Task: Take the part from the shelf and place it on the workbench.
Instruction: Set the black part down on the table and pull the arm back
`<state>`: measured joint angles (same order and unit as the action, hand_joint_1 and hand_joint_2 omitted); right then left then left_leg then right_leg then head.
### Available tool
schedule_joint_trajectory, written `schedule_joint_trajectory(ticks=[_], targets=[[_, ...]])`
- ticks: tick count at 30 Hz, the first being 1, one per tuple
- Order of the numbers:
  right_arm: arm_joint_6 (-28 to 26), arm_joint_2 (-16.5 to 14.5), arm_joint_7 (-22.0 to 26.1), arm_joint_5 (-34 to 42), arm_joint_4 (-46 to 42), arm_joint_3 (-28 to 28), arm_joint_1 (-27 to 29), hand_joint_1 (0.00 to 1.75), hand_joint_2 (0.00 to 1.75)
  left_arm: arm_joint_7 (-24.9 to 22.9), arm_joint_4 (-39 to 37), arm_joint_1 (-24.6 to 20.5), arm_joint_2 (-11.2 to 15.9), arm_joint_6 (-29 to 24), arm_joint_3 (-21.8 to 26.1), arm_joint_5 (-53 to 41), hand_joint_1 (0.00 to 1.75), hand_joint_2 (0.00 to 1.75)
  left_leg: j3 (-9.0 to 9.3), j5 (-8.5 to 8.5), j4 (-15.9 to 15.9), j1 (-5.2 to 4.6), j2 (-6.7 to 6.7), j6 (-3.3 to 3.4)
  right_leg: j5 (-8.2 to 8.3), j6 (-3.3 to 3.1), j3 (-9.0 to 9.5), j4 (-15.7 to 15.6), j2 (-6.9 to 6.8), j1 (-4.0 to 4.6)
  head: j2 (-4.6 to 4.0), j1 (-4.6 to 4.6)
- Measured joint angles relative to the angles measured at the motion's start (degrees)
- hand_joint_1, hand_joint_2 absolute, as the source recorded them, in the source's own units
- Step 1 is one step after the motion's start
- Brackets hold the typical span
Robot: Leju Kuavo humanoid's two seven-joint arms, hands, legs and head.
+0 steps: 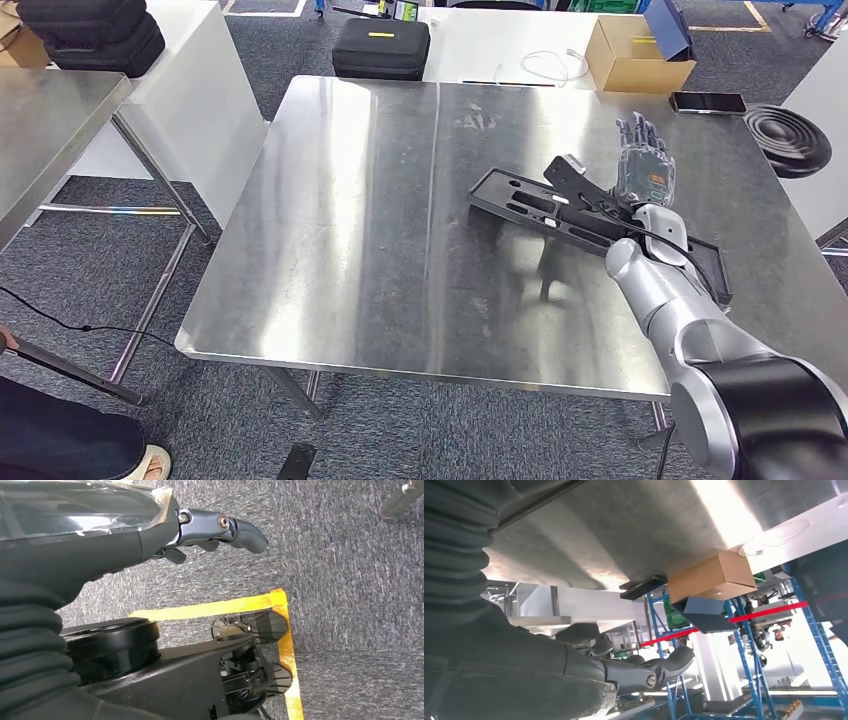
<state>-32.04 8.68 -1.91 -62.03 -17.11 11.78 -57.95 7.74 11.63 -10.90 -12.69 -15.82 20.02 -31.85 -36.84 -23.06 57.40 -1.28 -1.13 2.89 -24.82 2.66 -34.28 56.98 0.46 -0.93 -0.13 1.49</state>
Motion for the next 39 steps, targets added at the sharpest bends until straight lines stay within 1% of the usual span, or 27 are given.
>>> schedule_joint_trajectory(ticks=[5,10,15,17,19,22,24,26,28,32,36,39], targets=[[1.88,-0.25,2.14,-2.36,-0.06,-0.19,-0.59,0.0,1.75,-0.08,0.0,0.0,-0.1,-0.01,0.01,-0.11,0.0,0.0,0.0,0.0,0.0,0.0,0.01,0.0,0.0,0.0,0.0,0.0,0.0,0.0,0.0,0.02],[-0.09,-0.74,3.2,-3.01,-0.39,-0.55,-1.47,0.0,1.75,-0.34,0.0,0.0,-0.22,-0.01,0.05,-0.15,0.0,0.0,0.0,0.0,0.0,0.0,-0.01,0.0,0.0,0.0,0.01,0.0,-0.01,0.0,0.0,0.0],[-0.32,-0.99,3.55,-2.91,-0.42,-0.7,-1.69,0.0,1.75,-0.36,0.0,0.0,-0.23,-0.01,0.07,-0.15,0.0,0.0,0.0,0.0,0.0,0.0,-0.01,0.0,0.0,0.0,0.02,0.0,0.0,0.0,0.0,0.0],[-0.91,-1.1,4.99,-1.9,-0.56,-1.05,-1.73,0.0,1.75,-0.26,0.0,0.0,-0.23,0.03,0.16,-0.03,0.0,0.0,0.0,0.0,0.0,0.0,-0.01,0.0,0.0,0.0,0.02,0.0,0.0,0.0,0.0,-0.01],[-1.74,-1.33,7.59,0.42,-0.97,-2.18,-1.97,0.0,1.75,0.4,0.0,0.02,-0.23,0.28,0.45,0.16,0.0,0.0,0.0,0.0,0.0,0.0,0.0,0.0,0.0,0.0,0.02,0.0,0.0,0.0,0.0,0.0],[-2.21,-1.42,11.5,4.26,-2.01,-4.85,-3.22,0.0,1.75,1.93,0.0,0.11,-0.23,1.0,0.77,0.36,0.0,0.0,0.0,0.01,0.01,0.0,-0.01,0.01,0.0,0.0,0.01,0.0,-0.01,-0.01,0.0,0.01],[-2.44,-0.72,13.05,6.46,-2.98,-6.96,-4.72,0.0,1.75,2.6,0.0,0.31,-0.22,1.26,0.94,0.58,0.0,0.0,0.0,0.01,0.02,-0.01,-0.04,0.02,0.0,0.0,-0.01,0.0,-0.04,-0.02,0.0,0.02],[-2.89,0.94,13.57,7.98,-4.01,-9.23,-6.52,0.0,1.75,3.04,-0.01,0.69,-0.17,1.36,1.26,0.86,0.0,0.0,-0.02,0.02,0.04,-0.01,-0.1,0.03,0.0,0.0,-0.02,-0.01,-0.14,-0.03,-0.01,0.01],[-3.25,3.39,13.48,9.06,-4.78,-11.31,-8.22,0.0,1.75,3.33,-0.02,1.18,-0.01,1.45,1.57,1.1,0.0,0.0,-0.06,0.02,0.08,-0.02,-0.15,0.06,-0.01,0.01,-0.03,-0.02,-0.23,-0.03,-0.01,0.01],[-3.58,10.23,13.51,12.32,-5.61,-15.85,-9.72,0.0,1.75,3.91,0.0,2.02,0.46,1.53,2.31,1.51,0.0,0.0,-0.1,-0.11,0.17,-0.04,-0.25,0.25,-0.06,0.08,0.03,-0.06,-0.34,-0.03,0.0,0.0],[-4.15,17.96,15.38,17.29,-5.63,-21.62,-8.14,0.0,1.75,4.76,0.0,2.97,0.96,1.2,2.98,2.07,0.0,0.0,-0.09,-0.26,0.25,-0.08,-0.49,0.47,-0.23,0.36,0.24,-0.09,-0.54,-0.04,0.0,-0.01],[-4.49,22.57,16.79,20.67,-5.61,-25.9,-5.44,0.0,1.75,5.28,-0.01,3.58,1.38,0.97,3.56,2.3,0.0,0.0,-0.02,-0.39,0.27,-0.16,-0.41,0.62,-0.26,0.42,0.28,-0.09,-0.45,-0.06,0.0,0.03]])
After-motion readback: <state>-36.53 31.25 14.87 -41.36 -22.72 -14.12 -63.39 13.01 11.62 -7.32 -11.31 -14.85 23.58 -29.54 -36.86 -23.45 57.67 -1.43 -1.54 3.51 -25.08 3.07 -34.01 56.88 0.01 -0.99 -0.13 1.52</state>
